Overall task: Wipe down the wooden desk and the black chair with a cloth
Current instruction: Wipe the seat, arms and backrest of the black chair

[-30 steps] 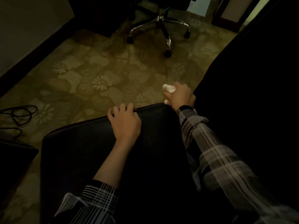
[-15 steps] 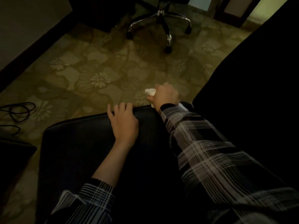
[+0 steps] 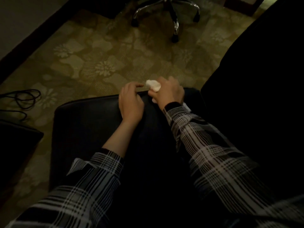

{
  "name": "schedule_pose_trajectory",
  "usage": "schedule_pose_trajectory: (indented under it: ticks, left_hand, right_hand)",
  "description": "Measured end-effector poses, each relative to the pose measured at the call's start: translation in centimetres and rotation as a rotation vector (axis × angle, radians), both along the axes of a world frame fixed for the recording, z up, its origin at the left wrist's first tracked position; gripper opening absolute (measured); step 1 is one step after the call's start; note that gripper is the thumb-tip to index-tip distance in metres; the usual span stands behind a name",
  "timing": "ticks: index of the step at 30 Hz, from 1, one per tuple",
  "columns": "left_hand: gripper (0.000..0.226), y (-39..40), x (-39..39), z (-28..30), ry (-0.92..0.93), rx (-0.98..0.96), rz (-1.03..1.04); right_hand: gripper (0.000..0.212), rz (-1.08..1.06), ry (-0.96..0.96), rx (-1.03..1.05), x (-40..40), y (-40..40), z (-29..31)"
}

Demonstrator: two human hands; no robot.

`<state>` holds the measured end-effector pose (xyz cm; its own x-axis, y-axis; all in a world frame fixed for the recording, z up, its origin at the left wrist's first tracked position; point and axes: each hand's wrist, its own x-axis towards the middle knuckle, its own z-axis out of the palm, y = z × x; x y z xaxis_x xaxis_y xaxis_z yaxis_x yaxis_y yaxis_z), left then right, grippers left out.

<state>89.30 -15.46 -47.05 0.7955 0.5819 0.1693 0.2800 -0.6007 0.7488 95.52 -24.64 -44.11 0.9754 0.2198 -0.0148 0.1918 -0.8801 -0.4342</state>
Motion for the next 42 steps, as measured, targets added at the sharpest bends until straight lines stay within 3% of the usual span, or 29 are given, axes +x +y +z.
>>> schedule_pose_trajectory:
  ticks: [2,3,7,10,15,20,24,31,37,39,42]
  left_hand:
    - [0.041,0.4,-0.3,0.3,0.045,-0.037,-0.005]
    - [0.042,0.6,-0.4,0.4,0.09,-0.023,-0.022]
    - [0.042,0.5,-2.1,1.0,0.315,0.22,-0.172]
    - [0.05,-0.8,-5.0,1.2,0.469,0.321,-0.244]
    - [0.058,-4.0,-9.1,1.1,0.561,0.405,-0.4]
    - [0.066,-8.4,-11.1,1.8,0.621,0.425,-0.481]
    - [0.064,-12.5,-12.5,0.9,0.574,0.469,-0.494]
    - [0.061,-13.0,-12.8,-0.1,0.488,0.526,-0.419]
    - [0.061,-13.6,-13.2,-0.2,0.484,0.542,-0.391]
    - [0.061,-13.8,-13.3,-0.2,0.484,0.551,-0.403]
    - [0.063,-14.4,-14.3,-0.5,0.443,0.574,-0.461]
  right_hand:
    - [0.041,0.03,0.035,0.102,-2.6,-0.6,0.3]
    - [0.041,0.108,0.006,0.039,-5.0,-1.4,0.3]
    - [0.041,0.12,-0.069,-0.044,-13.1,-4.6,-0.1]
    - [0.047,0.083,0.019,-0.154,-9.9,-5.0,0.1]
    - [0.048,-0.085,0.065,-0.147,-2.9,-5.7,0.7]
    - [0.069,-0.173,0.133,-0.168,-10.7,-11.6,1.3]
    - [0.049,-0.209,0.006,-0.139,-17.3,-16.6,0.7]
    - [0.04,-0.281,0.031,-0.038,-8.6,-13.2,0.7]
    - [0.056,-0.286,0.027,-0.131,-21.4,-17.6,0.4]
    - [0.052,-0.306,-0.037,-0.134,-26.3,-19.4,0.1]
    - [0.044,-0.333,-0.052,-0.097,-25.8,-20.2,-0.2]
